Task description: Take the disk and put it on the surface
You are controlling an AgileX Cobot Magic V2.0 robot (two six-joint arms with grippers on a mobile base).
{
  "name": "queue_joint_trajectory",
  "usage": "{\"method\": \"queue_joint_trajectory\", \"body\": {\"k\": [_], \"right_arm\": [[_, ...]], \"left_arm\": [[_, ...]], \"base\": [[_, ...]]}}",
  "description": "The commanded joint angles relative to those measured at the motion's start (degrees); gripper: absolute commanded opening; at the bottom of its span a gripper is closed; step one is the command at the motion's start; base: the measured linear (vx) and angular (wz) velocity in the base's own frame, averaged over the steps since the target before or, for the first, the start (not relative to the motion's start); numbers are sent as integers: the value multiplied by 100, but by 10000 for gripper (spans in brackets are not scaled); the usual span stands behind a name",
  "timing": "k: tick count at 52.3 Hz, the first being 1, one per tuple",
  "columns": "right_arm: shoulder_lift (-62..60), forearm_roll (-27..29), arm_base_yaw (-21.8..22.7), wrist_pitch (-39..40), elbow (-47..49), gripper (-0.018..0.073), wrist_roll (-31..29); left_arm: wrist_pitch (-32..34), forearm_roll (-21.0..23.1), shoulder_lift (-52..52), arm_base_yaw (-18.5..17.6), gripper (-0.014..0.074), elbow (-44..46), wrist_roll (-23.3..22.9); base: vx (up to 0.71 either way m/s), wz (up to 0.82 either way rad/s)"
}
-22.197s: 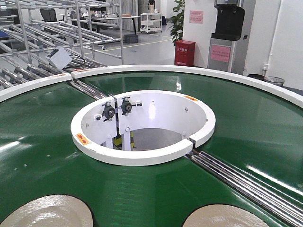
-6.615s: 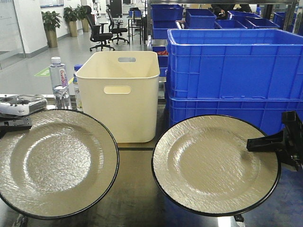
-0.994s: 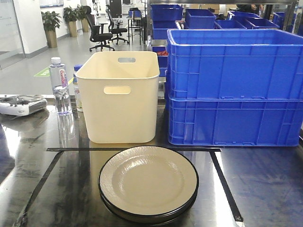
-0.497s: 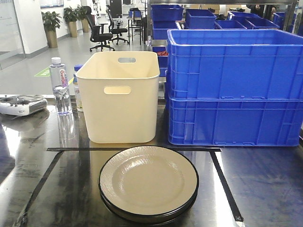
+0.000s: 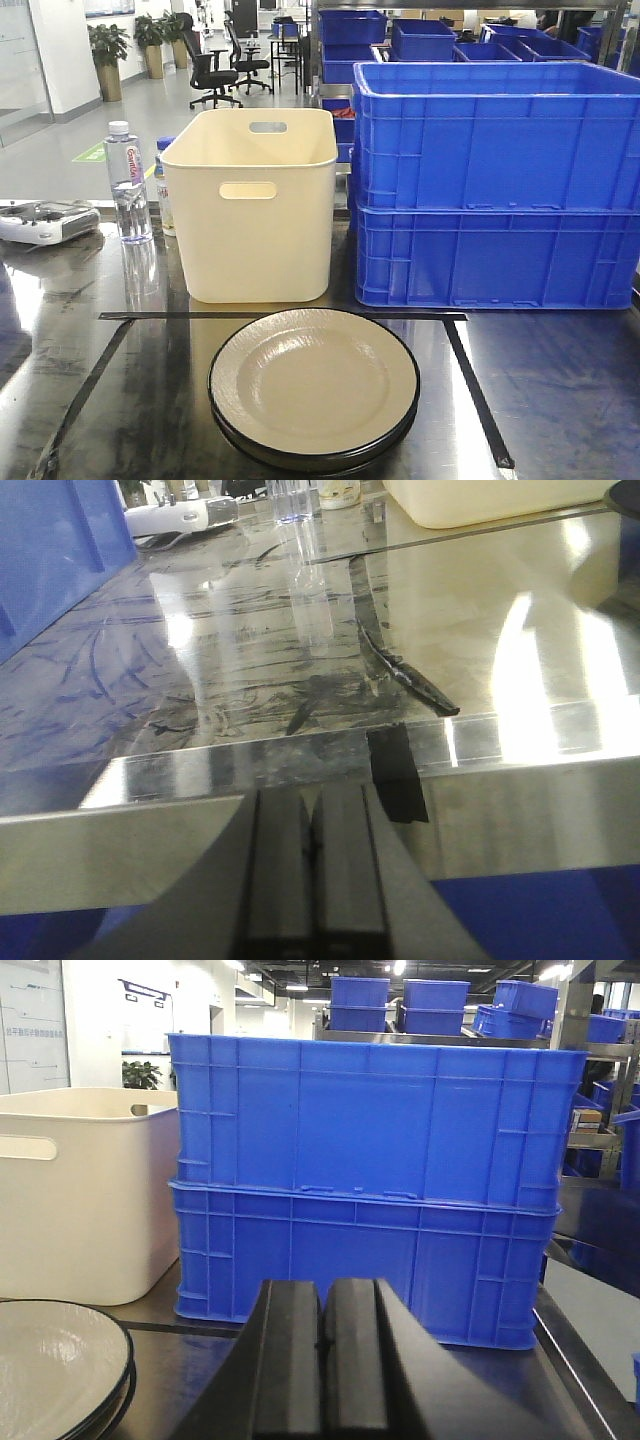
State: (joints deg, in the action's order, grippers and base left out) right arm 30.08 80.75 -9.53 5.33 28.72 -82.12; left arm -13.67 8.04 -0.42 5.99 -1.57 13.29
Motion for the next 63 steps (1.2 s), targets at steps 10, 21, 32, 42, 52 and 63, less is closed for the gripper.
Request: {"method": "queue_joint_trajectory", "body": {"k": [10,21,32,42,52,63], "right_arm": [[444,-3269,17,-600,177,-9,3338],[459,-7764,17,-706,-38,-9,8304],[-796,-8782,17,-472,-1417,-9,9206],[-2073,-8698,17,-445,-2875,-9,9166],[-3107,-8708,17,-1152,-3151,-9,9206],[-3111,-8763,17,-1094,-3151,-9,9206]], "left_arm": [[462,1,-104,-34,-2,-77,-56],[462,1,-104,-34,-2,-77,-56],[462,1,-104,-34,-2,-77,-56],[462,1,-104,-34,-2,-77,-56],[462,1,-104,-34,-2,-77,-56],[462,1,-104,-34,-2,-77,-56]], "base": [[0,0],[0,0],[0,0],[0,0],[0,0],[0,0]]}}
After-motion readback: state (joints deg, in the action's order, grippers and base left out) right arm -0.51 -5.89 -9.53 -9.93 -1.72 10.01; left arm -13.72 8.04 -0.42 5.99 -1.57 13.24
